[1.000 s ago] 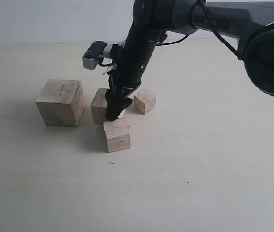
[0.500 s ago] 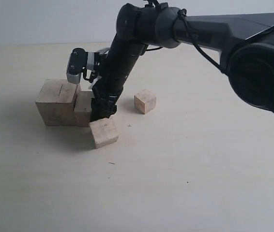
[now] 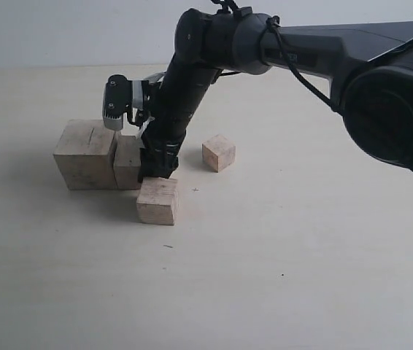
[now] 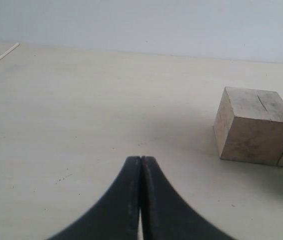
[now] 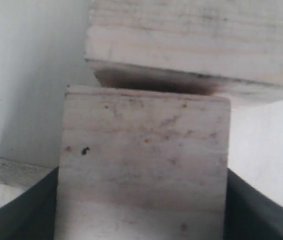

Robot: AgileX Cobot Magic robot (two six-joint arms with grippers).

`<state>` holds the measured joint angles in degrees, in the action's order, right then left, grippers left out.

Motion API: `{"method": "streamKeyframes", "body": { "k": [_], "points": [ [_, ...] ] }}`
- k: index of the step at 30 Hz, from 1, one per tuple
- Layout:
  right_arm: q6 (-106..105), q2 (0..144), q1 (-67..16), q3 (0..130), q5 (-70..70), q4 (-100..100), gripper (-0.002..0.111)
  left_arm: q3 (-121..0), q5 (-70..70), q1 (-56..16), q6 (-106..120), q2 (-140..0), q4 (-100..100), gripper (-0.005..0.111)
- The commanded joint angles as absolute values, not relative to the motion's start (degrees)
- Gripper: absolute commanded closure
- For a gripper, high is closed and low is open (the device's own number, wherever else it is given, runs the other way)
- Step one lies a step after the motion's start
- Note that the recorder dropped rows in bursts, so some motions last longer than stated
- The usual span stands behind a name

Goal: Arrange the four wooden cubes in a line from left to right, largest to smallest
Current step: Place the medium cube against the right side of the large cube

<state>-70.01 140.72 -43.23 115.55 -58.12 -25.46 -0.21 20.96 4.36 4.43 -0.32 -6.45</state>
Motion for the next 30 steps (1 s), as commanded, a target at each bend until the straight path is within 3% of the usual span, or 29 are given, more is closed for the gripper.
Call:
{"method": "streamKeyframes", "body": {
  "k": [1, 16, 20, 23, 25, 30],
  "points": [
    [-71.93, 140.79, -43.25, 115.32, -55.13, -25.57, 0.108, 0.0, 20.35, 4.01, 4.21, 0.0, -6.41, 0.107],
    [-71.93, 140.79, -43.25, 115.32, -55.96, -27.01, 0.108, 0.0, 20.35, 4.01, 4.21, 0.0, -6.41, 0.107],
    [-71.82, 140.79, -43.25, 115.32, -55.9, -27.01, 0.088, 0.0, 20.35, 4.01, 4.21, 0.0, -6.41, 0.107],
    [-71.82, 140.79, -43.25, 115.32, -54.28, -26.87, 0.061, 0.0, 20.35, 4.01, 4.21, 0.0, -6.41, 0.107],
    [-71.7, 140.79, -43.25, 115.32, -53.59, -26.89, 0.05, 0.0, 20.35, 4.01, 4.21, 0.0, -6.41, 0.107],
    [-71.38, 140.79, -43.25, 115.32, -53.24, -26.89, 0.038, 0.0, 20.35, 4.01, 4.21, 0.0, -6.41, 0.107]
  ]
}}
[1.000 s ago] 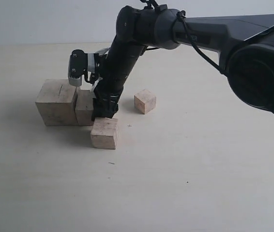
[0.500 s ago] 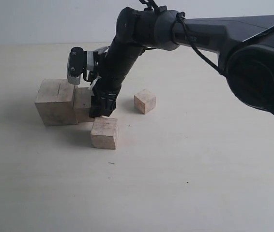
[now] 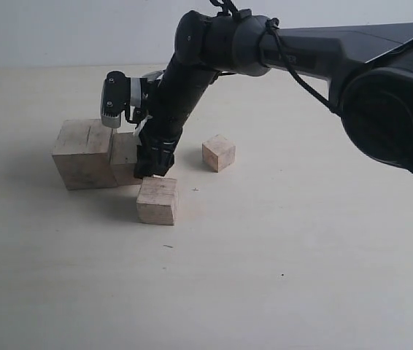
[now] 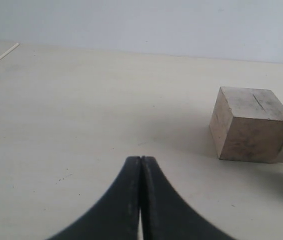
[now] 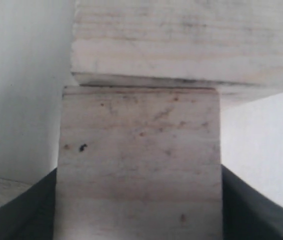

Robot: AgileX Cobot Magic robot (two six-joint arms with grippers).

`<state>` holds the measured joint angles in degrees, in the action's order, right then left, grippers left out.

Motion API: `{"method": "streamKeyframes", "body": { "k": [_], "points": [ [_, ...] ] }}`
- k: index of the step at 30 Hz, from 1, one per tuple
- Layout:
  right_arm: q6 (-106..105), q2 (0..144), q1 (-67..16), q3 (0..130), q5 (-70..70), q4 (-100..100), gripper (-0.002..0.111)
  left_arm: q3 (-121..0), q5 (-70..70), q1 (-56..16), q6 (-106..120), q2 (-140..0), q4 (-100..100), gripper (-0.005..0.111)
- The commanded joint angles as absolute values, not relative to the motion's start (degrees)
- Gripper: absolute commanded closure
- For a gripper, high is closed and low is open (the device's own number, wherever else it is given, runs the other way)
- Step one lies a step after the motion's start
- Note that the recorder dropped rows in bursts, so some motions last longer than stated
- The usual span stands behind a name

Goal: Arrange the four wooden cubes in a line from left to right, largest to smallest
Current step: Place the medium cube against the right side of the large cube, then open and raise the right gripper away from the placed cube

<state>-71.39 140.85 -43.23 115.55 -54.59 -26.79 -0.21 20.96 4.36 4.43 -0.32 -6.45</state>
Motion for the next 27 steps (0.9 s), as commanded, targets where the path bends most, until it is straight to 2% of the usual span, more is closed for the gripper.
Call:
{"method": "streamKeyframes", "body": {
  "k": [1, 10, 19, 21, 25, 27],
  "points": [
    [-71.14, 140.79, -43.25, 115.32, -53.24, -26.89, 0.036, 0.0, 20.35, 4.01, 4.21, 0.0, -6.41, 0.107],
    [-67.77, 139.28, -43.25, 115.32, -54.34, -26.8, 0.025, 0.0, 20.35, 4.01, 4.21, 0.0, -6.41, 0.107],
    [-53.75, 131.28, -43.25, 115.32, -58.08, -22.54, 0.025, 0.0, 20.35, 4.01, 4.21, 0.0, -6.41, 0.107],
    [-48.31, 130.11, -43.25, 115.32, -60.81, -21.67, 0.028, 0.0, 20.35, 4.01, 4.21, 0.0, -6.41, 0.107],
    [-41.21, 128.99, -43.25, 115.32, -69.96, -20.64, 0.047, 0.0, 20.35, 4.01, 4.21, 0.0, -6.41, 0.107],
    [-41.92, 128.99, -43.25, 115.07, -69.96, -20.56, 0.052, 0.0, 20.35, 4.01, 4.21, 0.0, -6.41, 0.107]
  ]
}}
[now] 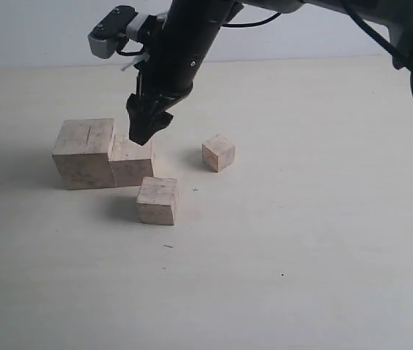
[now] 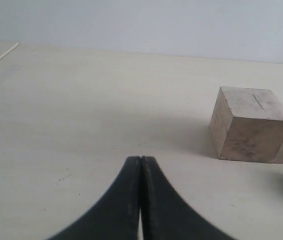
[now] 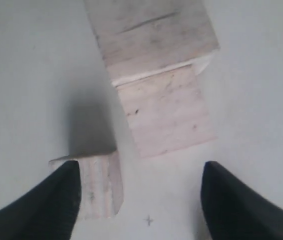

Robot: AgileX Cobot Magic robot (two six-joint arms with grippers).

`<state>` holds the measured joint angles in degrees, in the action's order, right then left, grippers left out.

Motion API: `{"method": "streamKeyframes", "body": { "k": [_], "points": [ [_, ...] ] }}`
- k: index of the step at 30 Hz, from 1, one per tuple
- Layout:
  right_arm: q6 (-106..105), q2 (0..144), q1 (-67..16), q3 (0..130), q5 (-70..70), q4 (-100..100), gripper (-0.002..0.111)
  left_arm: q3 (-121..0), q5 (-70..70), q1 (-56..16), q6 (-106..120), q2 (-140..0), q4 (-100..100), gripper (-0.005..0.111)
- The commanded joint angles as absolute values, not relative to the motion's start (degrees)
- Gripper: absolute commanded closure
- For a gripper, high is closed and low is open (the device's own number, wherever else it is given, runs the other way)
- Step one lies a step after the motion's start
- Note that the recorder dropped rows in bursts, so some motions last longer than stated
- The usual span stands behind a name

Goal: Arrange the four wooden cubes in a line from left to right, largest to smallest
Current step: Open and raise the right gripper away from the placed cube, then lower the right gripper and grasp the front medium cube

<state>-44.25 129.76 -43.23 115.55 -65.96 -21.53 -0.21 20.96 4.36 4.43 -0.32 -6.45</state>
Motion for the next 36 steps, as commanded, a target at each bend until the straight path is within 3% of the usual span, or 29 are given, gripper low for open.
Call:
{"method": "streamKeyframes", "body": {
  "k": [1, 7, 10, 22, 27, 36],
  "points": [
    [-41.48, 128.81, -43.25, 114.47, -69.96, -20.54, 0.052, 0.0, 20.35, 4.01, 4.21, 0.0, -6.41, 0.107],
    [-40.74, 128.34, -43.32, 109.59, -69.96, -21.58, 0.03, 0.0, 20.35, 4.01, 4.21, 0.0, -6.41, 0.107],
    [-40.74, 126.96, -43.32, 107.93, -69.96, -22.05, 0.024, 0.0, 20.35, 4.01, 4.21, 0.0, -6.41, 0.107],
    [-43.81, 119.9, -43.32, 107.65, -69.96, -18.82, 0.024, 0.0, 20.35, 4.01, 4.21, 0.0, -6.41, 0.107],
    [-52.27, 120.04, -43.32, 101.51, -69.96, -18.81, 0.024, 0.0, 20.35, 4.01, 4.21, 0.0, -6.41, 0.107],
    [-60.32, 120.04, -43.32, 91.17, -57.29, -25.04, 0.024, 0.0, 20.35, 4.01, 4.21, 0.0, -6.41, 0.107]
  ]
}}
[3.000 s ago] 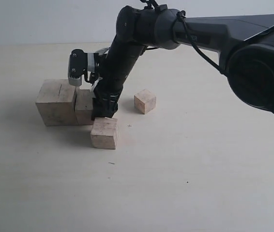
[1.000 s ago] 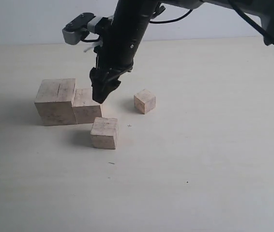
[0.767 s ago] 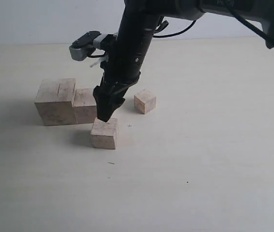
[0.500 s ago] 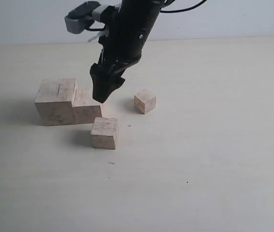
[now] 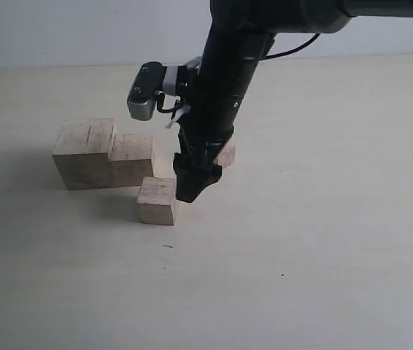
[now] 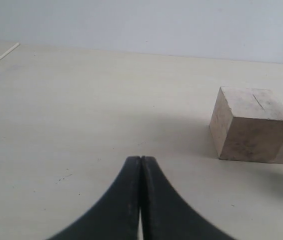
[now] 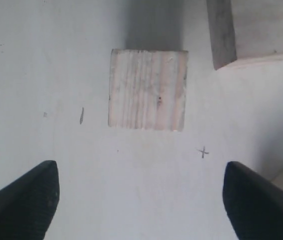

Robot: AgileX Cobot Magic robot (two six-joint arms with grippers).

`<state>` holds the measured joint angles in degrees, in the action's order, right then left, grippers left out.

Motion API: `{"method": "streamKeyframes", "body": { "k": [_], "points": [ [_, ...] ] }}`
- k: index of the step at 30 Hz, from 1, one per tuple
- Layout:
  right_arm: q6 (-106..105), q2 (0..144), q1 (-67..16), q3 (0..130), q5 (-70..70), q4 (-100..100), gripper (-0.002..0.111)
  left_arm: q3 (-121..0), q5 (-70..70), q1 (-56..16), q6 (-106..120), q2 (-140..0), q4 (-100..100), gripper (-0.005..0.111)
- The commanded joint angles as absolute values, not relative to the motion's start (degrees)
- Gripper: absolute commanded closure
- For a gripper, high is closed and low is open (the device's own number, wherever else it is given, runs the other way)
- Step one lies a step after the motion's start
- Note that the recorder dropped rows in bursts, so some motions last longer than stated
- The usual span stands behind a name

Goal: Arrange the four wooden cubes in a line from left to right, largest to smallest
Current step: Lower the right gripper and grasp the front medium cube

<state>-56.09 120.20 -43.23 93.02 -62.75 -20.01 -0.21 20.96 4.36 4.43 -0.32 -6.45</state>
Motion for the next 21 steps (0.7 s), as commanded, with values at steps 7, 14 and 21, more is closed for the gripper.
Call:
{"method": "streamKeyframes", "body": {
  "k": [7, 14, 21],
  "points": [
    [-63.24, 120.92, -43.32, 90.37, -53.66, -27.58, 0.024, 0.0, 20.35, 4.01, 4.21, 0.0, -6.41, 0.107],
    [-63.4, 124.04, -43.96, 90.26, -53.38, -28.27, 0.024, 0.0, 20.35, 4.01, 4.21, 0.0, -6.41, 0.107],
    [-63.4, 126.07, -45.31, 90.26, -52.59, -27.42, 0.024, 0.0, 20.35, 4.01, 4.21, 0.0, -6.41, 0.107]
  ]
}}
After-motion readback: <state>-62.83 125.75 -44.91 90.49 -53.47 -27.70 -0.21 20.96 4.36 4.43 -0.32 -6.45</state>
